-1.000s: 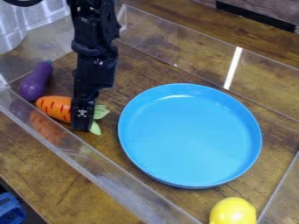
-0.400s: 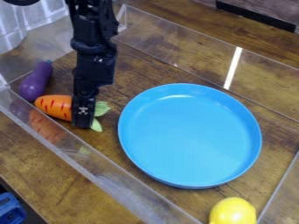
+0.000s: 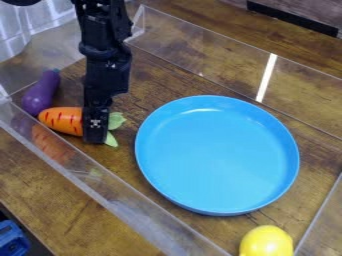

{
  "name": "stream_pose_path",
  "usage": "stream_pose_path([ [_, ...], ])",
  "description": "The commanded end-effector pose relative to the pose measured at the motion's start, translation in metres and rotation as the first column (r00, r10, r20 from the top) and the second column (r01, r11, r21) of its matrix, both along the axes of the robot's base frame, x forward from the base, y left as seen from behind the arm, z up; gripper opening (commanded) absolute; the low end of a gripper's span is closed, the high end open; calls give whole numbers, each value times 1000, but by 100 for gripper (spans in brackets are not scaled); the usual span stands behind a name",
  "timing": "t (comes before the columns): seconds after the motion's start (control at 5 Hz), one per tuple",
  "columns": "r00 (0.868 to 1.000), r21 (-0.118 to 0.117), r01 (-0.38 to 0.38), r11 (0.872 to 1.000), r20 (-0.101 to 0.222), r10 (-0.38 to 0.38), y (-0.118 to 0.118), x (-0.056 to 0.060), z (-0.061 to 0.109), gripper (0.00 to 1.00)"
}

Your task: Move the carrot to the left side

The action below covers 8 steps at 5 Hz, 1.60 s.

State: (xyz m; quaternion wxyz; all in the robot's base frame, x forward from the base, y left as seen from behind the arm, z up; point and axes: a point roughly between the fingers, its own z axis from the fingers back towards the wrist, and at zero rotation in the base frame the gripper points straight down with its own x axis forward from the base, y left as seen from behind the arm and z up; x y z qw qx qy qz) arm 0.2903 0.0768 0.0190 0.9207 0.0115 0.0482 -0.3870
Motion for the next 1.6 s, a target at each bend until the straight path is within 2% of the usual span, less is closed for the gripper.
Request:
stream_pose_path([
  [0.0,999,-12,-34,999,27,34,11,-4,2,100],
  [0.4,996,-40,-70,997,53,72,22,-14,3,100],
  [0.8,992,-49,-104,993,61,107,31,-24,6,100],
  [1.0,992,-48,-105,993,63,108,31,-26,7,0],
  [1.4,992,-58,-99,993,70,103,31,-33,8,0],
])
